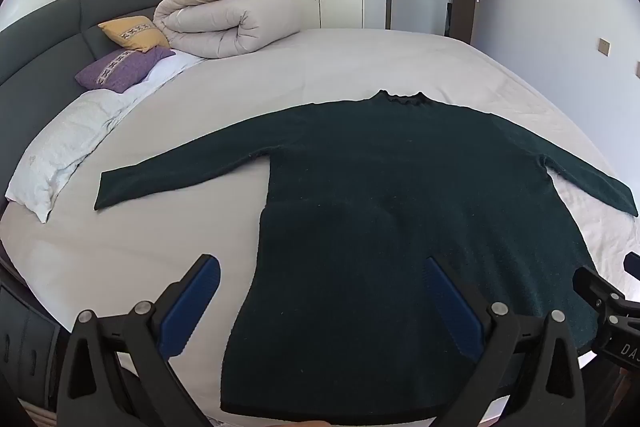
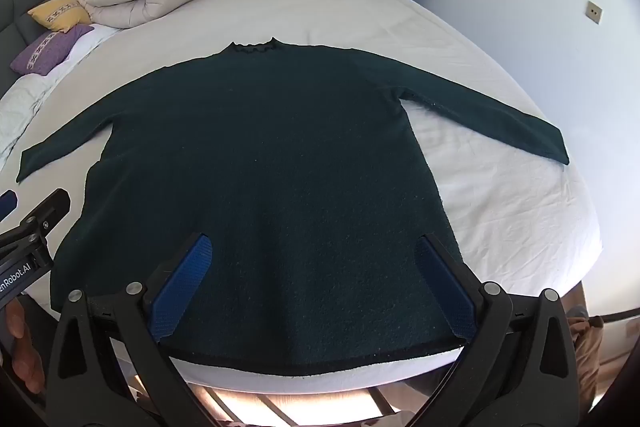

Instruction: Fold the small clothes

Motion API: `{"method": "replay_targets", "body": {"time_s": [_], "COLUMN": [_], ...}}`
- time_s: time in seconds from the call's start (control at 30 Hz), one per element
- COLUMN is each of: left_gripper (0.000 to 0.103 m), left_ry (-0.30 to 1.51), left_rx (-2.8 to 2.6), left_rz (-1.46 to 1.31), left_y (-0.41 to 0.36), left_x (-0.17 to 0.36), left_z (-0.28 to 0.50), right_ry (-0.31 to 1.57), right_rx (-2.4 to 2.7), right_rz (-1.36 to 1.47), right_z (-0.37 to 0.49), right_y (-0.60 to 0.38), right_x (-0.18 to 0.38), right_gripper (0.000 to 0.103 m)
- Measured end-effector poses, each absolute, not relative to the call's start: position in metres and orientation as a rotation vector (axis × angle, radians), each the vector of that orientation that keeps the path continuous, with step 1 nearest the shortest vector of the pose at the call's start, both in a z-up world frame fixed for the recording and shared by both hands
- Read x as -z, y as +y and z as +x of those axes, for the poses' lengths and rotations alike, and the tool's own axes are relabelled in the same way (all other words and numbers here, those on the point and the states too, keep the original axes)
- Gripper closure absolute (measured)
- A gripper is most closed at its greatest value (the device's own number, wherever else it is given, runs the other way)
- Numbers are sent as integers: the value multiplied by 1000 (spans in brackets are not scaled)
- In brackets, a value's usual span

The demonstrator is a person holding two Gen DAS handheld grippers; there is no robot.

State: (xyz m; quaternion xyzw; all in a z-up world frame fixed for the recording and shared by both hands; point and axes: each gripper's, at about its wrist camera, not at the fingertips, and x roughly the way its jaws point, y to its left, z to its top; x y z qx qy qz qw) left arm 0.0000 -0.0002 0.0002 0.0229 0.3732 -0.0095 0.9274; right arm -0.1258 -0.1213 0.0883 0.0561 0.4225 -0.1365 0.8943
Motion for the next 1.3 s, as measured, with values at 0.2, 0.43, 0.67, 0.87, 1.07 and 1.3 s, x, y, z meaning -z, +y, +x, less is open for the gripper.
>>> {"method": "replay_targets", "body": {"time_s": [0.2, 0.43, 0.67, 0.87, 1.07, 1.3], "left_gripper": [0, 0, 0, 0, 0, 0], "left_ry": [765, 768, 772, 773, 775, 785], "left_rx": [25, 22, 21, 22, 23, 25], "left_rz": [48, 41, 38, 35, 32, 24], "left_y": [-1, 5, 6, 8, 8, 3], "left_x": [-1, -1, 7, 7, 6, 12], "left_z": [0, -3, -1, -1, 0, 0], "right_ry": [879, 879, 879, 881, 881, 883], "right_rx": [287, 285, 284, 283, 284, 282], "right_rz": [116, 107, 104, 103, 102, 102], "right_z": [-125, -125, -126, -125, -124, -123], "right_y": [-121, -117, -116, -116, -116, -115], "right_x": [-88, -87, -87, -85, -85, -83], "right_gripper": [0, 0, 0, 0, 0, 0]}}
